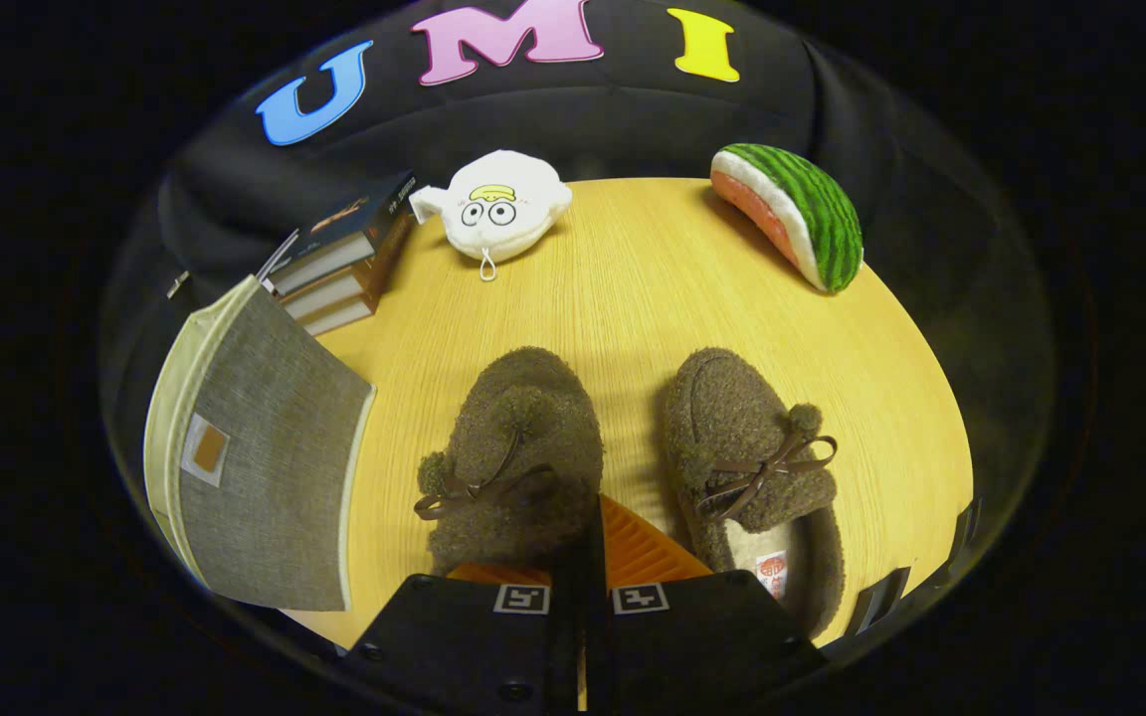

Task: Open the storage box then place both shoes into the box .Put the left shoe in first, then the right shoe, with the right side of both shoes facing outward in a uniform manner.

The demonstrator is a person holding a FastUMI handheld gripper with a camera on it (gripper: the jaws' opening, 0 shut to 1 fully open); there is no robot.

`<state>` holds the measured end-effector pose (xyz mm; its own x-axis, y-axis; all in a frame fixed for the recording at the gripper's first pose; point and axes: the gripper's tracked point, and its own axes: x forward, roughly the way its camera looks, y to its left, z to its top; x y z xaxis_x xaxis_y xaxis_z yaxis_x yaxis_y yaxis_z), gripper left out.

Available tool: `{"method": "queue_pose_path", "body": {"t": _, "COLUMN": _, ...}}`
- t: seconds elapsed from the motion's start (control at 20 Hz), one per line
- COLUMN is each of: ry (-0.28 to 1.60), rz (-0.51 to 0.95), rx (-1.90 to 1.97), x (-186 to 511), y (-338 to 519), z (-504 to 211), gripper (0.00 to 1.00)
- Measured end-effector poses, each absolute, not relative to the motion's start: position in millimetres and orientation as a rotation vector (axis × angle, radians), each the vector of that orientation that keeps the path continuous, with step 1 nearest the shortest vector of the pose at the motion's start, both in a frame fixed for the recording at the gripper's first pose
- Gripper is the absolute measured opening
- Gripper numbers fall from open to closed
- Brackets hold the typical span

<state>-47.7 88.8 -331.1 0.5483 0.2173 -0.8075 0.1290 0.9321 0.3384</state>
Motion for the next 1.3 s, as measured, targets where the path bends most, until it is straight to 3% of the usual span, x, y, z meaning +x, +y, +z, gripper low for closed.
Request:
{"method": "queue_pose_path", "body": {"t": 0.5, "ry": 0.821, "rz": 0.075, "rx": 0.462, "x": -8, "y": 102, "z": -169, "gripper": 0.08}}
{"method": "queue_pose_path", "body": {"t": 0.75, "ry": 0.749, "rz": 0.16, "rx": 0.508, "x": 9, "y": 143, "z": -95, "gripper": 0.08}}
{"method": "queue_pose_path", "body": {"t": 1.3, "ry": 0.871, "rz": 0.226, "rx": 0.596, "x": -1, "y": 269, "z": -81, "gripper": 0.08}}
